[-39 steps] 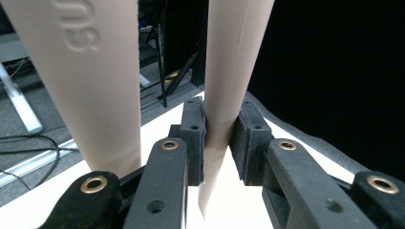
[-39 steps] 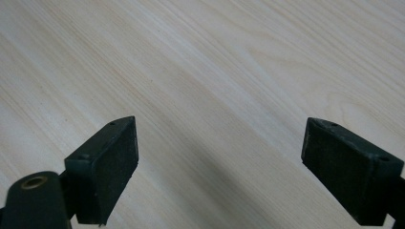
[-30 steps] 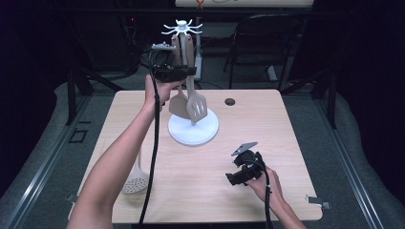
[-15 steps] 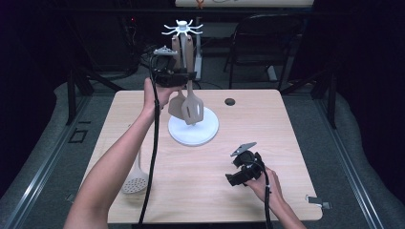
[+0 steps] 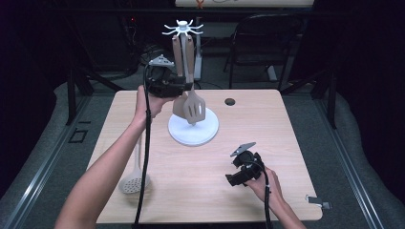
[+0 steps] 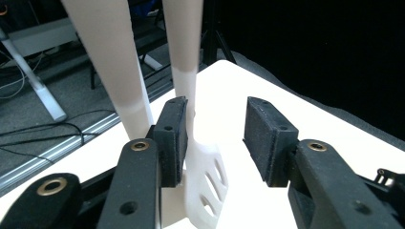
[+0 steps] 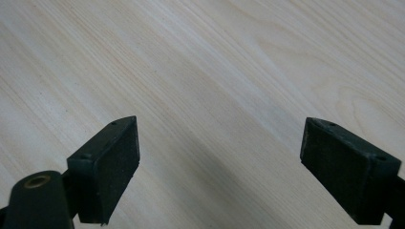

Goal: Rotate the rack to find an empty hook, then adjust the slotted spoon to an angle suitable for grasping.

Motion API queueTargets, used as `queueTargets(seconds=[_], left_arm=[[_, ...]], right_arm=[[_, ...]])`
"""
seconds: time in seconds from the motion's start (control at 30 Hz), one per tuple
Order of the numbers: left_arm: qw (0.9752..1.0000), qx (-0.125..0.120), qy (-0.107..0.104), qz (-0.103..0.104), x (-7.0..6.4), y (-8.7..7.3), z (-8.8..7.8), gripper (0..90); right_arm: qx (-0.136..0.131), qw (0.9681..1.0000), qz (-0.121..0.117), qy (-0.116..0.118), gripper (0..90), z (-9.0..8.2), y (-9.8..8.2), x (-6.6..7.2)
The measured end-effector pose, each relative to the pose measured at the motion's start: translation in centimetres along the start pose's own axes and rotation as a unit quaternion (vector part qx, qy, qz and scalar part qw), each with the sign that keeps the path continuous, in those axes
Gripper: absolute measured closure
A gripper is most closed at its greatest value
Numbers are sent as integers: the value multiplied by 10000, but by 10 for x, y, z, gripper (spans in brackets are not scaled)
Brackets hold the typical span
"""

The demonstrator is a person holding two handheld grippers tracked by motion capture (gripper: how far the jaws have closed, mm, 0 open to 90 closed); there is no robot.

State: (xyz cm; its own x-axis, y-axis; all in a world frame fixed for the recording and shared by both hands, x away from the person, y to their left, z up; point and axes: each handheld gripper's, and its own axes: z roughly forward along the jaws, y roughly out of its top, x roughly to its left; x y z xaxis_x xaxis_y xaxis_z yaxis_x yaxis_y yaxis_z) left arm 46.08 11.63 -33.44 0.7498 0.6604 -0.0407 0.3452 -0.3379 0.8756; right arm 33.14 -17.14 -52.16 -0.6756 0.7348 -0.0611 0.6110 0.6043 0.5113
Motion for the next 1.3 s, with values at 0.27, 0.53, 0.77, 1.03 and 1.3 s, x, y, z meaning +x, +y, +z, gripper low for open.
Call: queueTargets(seconds=[0.27,0.53,0.77,1.03,1.3], left_arm=[[9994,-185,287,-1,10,6,-19,832],[9976,-434,536,-16,18,23,-35,866],[9958,-668,621,44,17,38,-47,865],[9941,-838,641,239,7,57,-55,862],[9924,-882,787,338,4,70,-56,859]], right_arm=[[73,10000,-26,-26,128,0,0,0],[65,10000,-42,-49,130,0,1,0],[65,10000,-32,-33,131,0,0,0],[58,10000,-72,-9,132,3,1,1],[44,10000,-67,-11,133,2,0,1]])
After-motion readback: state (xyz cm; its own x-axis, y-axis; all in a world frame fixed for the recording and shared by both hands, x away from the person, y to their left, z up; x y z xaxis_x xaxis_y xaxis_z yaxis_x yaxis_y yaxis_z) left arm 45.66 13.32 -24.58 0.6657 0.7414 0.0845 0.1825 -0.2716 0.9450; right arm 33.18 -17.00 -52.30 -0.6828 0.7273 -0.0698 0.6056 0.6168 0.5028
